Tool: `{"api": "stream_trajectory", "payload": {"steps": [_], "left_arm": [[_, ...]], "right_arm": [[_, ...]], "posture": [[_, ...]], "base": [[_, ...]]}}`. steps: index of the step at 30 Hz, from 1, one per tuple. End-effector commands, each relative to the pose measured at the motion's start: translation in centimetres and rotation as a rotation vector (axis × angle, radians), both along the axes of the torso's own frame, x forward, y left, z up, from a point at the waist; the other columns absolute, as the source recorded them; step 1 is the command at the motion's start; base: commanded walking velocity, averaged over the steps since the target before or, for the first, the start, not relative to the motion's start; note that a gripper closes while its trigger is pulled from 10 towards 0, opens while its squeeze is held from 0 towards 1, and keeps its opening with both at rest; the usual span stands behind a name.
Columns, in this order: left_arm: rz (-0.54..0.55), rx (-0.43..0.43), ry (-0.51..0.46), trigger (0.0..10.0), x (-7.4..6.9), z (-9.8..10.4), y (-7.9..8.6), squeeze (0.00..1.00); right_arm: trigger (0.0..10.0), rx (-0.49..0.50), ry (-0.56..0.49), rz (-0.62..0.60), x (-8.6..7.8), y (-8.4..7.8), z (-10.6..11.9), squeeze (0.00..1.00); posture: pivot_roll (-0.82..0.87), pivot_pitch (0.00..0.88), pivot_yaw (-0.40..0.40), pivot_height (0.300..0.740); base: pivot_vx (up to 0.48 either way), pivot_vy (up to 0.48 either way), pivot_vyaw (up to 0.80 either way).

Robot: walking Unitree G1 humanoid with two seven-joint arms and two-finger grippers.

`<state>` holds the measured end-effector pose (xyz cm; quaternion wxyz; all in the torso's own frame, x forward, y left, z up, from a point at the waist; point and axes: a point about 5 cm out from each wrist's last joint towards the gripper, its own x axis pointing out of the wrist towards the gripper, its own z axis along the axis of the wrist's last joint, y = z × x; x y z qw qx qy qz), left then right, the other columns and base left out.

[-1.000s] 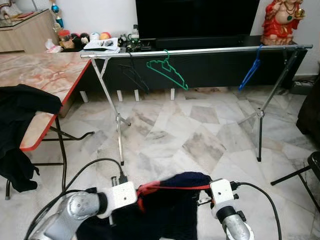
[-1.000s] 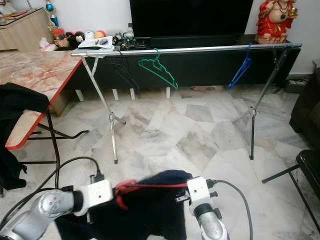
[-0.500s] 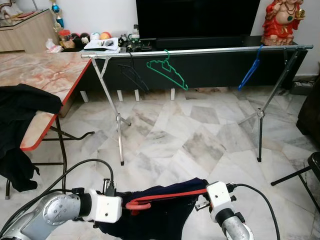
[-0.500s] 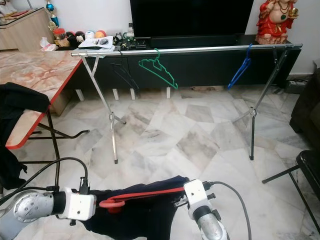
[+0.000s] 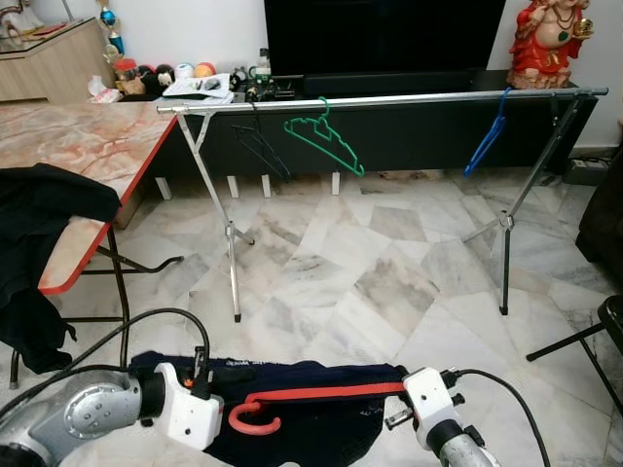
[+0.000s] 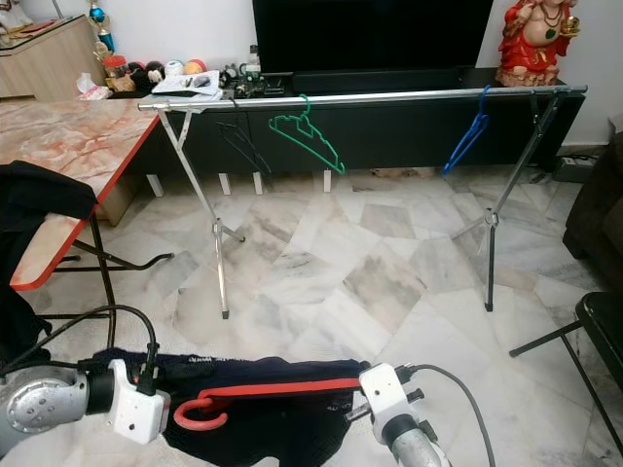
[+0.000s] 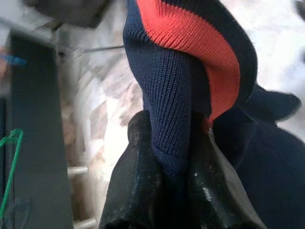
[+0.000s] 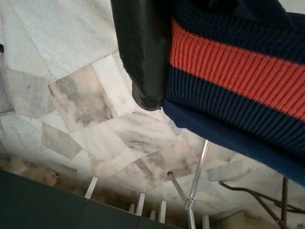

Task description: Hang hanger

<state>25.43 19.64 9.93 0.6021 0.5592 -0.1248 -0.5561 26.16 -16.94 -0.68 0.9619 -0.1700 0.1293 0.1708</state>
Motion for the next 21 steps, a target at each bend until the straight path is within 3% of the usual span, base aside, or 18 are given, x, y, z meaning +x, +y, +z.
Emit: {"api": "stream_trajectory", "payload": {"steps": [1,3,5,7,13,17,19,21], "left_arm": [[-0.028,0.091,0.006,10.0,-0.4,-0.3,1.4,0.0],[-0.047,0.117,0.01,10.0,-0.5,-0.6,1.5,0.0],[-0.022,0.214,0.034,10.0,-0.3,-1.6,2.1,0.0],[0.058,0.244,0.041,10.0,0.2,-2.2,2.8,0.0],[0.125,0.116,0.011,10.0,0.6,-1.9,2.4,0.0],[0.227,0.052,0.031,10.0,1.1,-1.9,2.9,0.0],[0.23,0.005,0.03,10.0,1.1,-1.6,2.9,0.0],[0.16,-0.067,0.005,10.0,0.6,-0.9,2.2,0.0]], "right_arm": [[0.0,-0.028,0.049,-0.071,-0.8,-2.0,-0.7,0.0],[0.0,-0.041,0.049,-0.058,-0.7,-1.9,-0.7,0.0],[0.0,-0.036,0.046,-0.064,-0.7,-1.9,-0.6,0.0],[0.0,-0.032,0.042,-0.065,-0.6,-1.9,-0.6,0.0],[0.0,-0.026,0.041,-0.062,-0.7,-1.7,-0.6,0.0],[0.0,-0.03,0.05,-0.053,-0.8,-1.5,-0.8,0.0],[0.0,-0.031,0.051,-0.055,-0.8,-1.5,-0.8,0.0],[0.0,-0.033,0.053,-0.053,-0.8,-1.5,-0.9,0.0]], "posture": [[0.07,0.065,0.036,0.74],[0.07,0.065,0.036,0.74],[0.06,0.068,0.038,0.74],[0.06,0.069,0.039,0.74],[0.06,0.073,0.038,0.74],[0.06,0.076,0.037,0.74],[0.06,0.076,0.037,0.74],[0.07,0.078,0.038,0.74]], "base": [[0.0,0.0,0.0],[0.0,0.0,0.0],[0.0,0.0,0.0],[0.0,0.0,0.0],[0.0,0.0,0.0],[0.0,0.0,0.0],[0.0,0.0,0.0],[0.0,0.0,0.0]]}}
